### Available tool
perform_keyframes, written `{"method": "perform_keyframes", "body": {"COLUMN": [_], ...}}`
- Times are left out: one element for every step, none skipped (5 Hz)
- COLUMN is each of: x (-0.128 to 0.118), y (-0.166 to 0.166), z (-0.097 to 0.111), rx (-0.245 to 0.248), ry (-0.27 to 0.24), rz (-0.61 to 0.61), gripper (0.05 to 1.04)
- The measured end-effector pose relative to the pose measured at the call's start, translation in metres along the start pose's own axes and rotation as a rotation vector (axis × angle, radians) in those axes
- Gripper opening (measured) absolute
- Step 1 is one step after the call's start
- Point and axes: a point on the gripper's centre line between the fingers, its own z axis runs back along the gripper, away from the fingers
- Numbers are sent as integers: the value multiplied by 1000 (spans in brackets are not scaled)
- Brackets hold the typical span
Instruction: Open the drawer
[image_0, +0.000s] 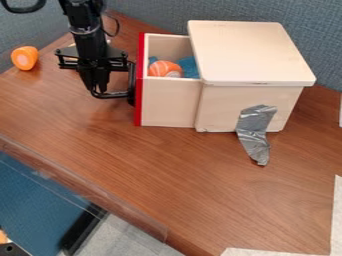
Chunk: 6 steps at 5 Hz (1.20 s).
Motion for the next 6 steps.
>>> {"method": "perform_keyframes", "body": {"x": [-3,-7,-19,-24,-28,-22], "y": [7,12,12,12,12,12], "z": [0,5,7,8,15,34], "rx": [6,8,7,8,54,38], "ry": [3,-2,-1,2,40,16], "rz": [18,32,40,37,-66,-148], "gripper": [150,146,145,175,403,712]}}
